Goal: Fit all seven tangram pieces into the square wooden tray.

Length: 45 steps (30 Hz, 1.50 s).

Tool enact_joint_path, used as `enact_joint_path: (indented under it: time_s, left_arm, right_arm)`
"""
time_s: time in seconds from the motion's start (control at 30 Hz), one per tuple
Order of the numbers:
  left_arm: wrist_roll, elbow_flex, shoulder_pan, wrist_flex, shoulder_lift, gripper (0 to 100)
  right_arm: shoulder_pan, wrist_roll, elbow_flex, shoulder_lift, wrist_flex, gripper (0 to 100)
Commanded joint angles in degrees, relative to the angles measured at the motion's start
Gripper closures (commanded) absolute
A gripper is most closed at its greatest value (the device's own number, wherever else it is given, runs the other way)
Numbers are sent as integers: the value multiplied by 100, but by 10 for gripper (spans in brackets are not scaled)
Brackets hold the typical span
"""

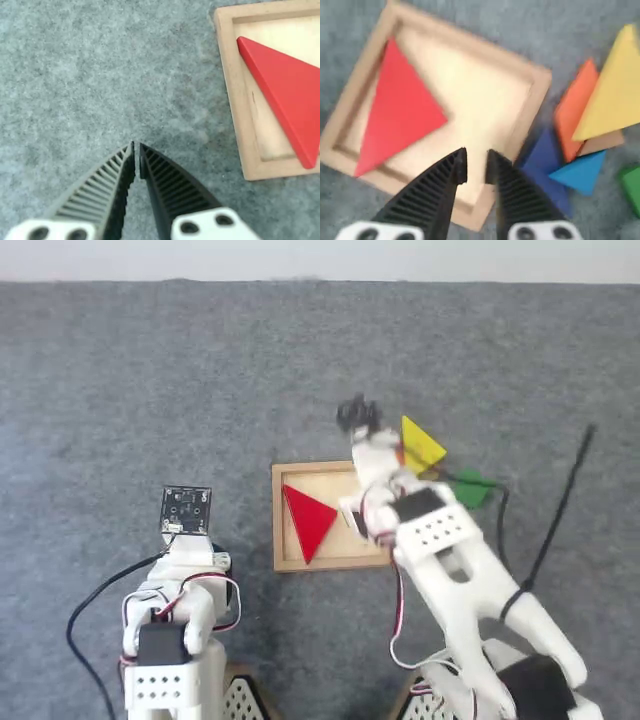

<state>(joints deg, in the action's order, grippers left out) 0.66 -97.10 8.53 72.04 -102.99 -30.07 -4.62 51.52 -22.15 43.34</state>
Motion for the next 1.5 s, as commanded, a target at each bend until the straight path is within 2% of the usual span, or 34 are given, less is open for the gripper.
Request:
enact_joint_path:
  time_s: [0.0,0.37,0.6,1.07,1.33,1.47]
  left_arm:
    - [-18,66,-44,-9,-62,985]
    - [-18,66,-44,-9,-62,985]
    - [-18,66,-44,-9,-62,985]
    - [-18,66,-44,-9,-62,985]
    - [-18,66,-44,-9,-62,985]
    - [-18,66,-44,-9,-62,985]
  right_arm:
    - [-391,-105,114,-66,-286,972]
    - [-664,-97,-281,910,-338,972]
    - [-1086,-70,-659,1332,-444,972]
    - [-1130,-62,-1758,2387,-505,972]
    - [-1323,-114,-1442,1543,-321,972]
    - [-796,-123,-1266,84,470,972]
